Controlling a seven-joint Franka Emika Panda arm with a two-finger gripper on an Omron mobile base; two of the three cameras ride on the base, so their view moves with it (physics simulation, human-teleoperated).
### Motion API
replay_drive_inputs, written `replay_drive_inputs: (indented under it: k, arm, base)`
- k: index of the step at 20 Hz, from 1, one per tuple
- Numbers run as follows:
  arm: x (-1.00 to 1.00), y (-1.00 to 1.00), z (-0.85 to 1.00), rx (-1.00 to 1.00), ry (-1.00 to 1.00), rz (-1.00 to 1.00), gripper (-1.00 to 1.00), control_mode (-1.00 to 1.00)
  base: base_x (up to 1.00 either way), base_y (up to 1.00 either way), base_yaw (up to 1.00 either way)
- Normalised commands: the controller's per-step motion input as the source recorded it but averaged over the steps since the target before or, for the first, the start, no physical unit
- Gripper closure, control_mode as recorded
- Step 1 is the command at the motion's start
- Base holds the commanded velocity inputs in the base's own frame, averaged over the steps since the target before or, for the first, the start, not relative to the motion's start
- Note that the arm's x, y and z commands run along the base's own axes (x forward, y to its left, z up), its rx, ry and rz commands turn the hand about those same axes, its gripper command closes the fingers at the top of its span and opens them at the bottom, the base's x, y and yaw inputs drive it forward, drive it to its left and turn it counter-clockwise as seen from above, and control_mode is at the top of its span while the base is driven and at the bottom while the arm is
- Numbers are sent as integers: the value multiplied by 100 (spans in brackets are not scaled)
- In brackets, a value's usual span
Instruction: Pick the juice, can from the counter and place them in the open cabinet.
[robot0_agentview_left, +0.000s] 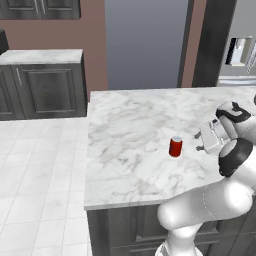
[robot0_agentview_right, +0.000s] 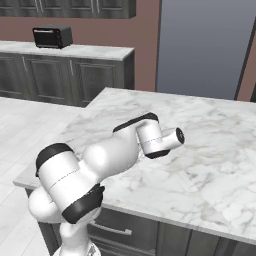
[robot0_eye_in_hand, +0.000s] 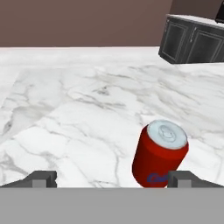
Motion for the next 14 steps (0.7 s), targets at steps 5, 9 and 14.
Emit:
replay_drive_inputs:
  k: [5, 9, 14]
  arm:
    - [15, 0, -33, 0, 0, 0, -100, -100]
    - [11, 0, -18, 0, 0, -1, -100, -100]
    - [11, -4, -14, 0, 0, -5, -100, -100]
  base:
    - [0, 0, 0]
    - [0, 0, 0]
    - [0, 0, 0]
